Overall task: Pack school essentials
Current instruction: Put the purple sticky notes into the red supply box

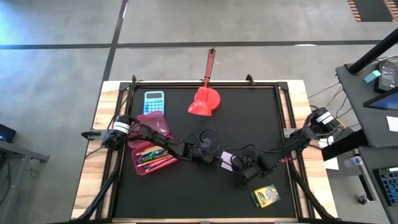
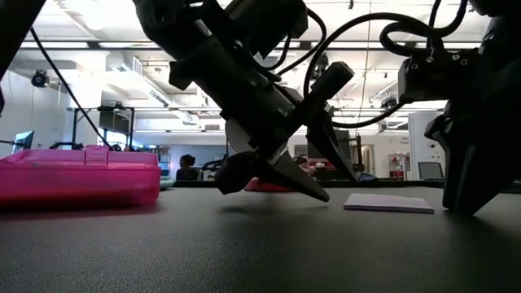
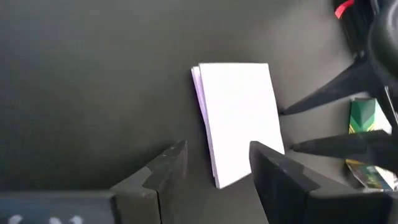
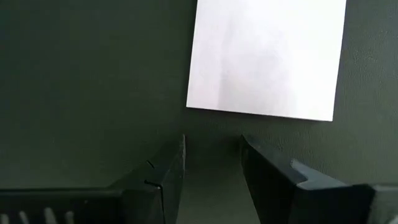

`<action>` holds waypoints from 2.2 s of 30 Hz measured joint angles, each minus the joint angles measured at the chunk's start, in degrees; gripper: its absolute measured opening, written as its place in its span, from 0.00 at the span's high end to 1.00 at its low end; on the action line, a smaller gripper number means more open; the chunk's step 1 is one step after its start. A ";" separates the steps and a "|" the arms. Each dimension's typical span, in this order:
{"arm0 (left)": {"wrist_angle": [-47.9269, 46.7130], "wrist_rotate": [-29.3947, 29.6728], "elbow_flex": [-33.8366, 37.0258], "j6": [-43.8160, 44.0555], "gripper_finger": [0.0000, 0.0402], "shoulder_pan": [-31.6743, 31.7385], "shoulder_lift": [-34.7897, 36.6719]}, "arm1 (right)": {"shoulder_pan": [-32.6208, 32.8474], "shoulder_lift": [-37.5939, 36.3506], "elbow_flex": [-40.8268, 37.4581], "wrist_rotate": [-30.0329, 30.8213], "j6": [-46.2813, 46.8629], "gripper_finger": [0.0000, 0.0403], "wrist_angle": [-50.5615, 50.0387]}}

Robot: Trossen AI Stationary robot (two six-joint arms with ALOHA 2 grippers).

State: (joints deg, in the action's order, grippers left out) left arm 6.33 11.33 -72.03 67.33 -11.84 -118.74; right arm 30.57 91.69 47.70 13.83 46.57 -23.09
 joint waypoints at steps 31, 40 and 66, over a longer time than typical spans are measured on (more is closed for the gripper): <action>2.27 0.88 -0.61 -0.17 0.61 0.27 -1.92 | -3.92 2.29 -0.19 4.23 -3.71 0.64 11.99; 2.58 0.11 -0.59 -0.17 0.65 0.29 -1.77 | -3.92 2.27 -0.19 4.11 -3.58 0.64 11.80; 1.38 -17.03 -0.03 -6.09 0.92 2.54 2.12 | -1.24 -2.29 -0.24 -8.04 1.12 0.64 5.46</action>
State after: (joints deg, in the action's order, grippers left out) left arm 7.71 -5.70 -72.06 61.24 -9.30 -116.62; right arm 29.33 89.39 47.46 5.79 47.69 -17.63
